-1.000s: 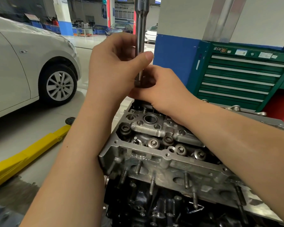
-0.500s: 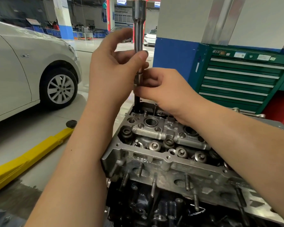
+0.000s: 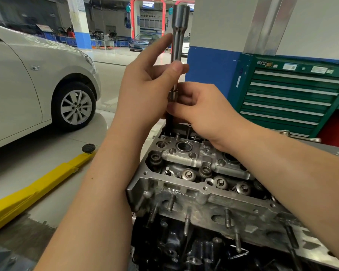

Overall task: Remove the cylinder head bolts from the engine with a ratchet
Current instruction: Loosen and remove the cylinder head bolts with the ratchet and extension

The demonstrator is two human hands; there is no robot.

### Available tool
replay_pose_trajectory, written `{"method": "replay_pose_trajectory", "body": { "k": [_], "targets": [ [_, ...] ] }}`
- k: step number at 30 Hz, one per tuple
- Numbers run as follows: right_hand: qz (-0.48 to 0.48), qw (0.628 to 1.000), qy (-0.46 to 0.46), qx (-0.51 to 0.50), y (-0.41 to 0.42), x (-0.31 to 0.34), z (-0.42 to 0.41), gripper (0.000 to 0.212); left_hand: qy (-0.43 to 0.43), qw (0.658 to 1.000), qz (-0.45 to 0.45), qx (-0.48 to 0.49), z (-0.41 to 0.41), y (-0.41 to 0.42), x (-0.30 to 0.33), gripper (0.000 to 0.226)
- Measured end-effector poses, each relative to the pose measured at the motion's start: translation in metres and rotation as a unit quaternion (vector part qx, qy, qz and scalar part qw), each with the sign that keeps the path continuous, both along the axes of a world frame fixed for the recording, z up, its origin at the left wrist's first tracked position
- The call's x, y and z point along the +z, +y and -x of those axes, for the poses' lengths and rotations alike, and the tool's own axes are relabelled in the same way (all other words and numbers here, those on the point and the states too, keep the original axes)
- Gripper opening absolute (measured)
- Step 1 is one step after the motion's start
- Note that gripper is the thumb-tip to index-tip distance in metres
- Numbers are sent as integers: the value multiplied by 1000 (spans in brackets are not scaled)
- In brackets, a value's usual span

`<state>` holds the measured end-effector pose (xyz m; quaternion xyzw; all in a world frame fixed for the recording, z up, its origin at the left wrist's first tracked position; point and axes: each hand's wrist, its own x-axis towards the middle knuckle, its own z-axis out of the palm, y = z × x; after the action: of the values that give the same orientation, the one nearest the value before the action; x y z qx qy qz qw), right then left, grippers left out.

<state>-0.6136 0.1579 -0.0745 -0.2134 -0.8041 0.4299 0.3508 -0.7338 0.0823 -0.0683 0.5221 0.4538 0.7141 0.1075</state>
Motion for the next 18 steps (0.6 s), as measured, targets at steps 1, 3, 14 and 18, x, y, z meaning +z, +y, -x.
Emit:
{"method": "replay_pose_trajectory", "body": {
  "k": [1,3,14,18],
  "targets": [
    [-16,1000,-4,-25,-1,0,1,20,1,1000,-2,4,0,1,1,38],
    [-61,994,-12,-85,-1,1,5,28,9,999,-6,33,-2,1,2,34],
    [-35,998,-15,-55,3,-1,5,26,-29,998,-4,50,2,5,3,37],
    [-73,990,-40,-109,-1,0,9,42,-12,997,-7,80,3,4,1,34]
  ]
}}
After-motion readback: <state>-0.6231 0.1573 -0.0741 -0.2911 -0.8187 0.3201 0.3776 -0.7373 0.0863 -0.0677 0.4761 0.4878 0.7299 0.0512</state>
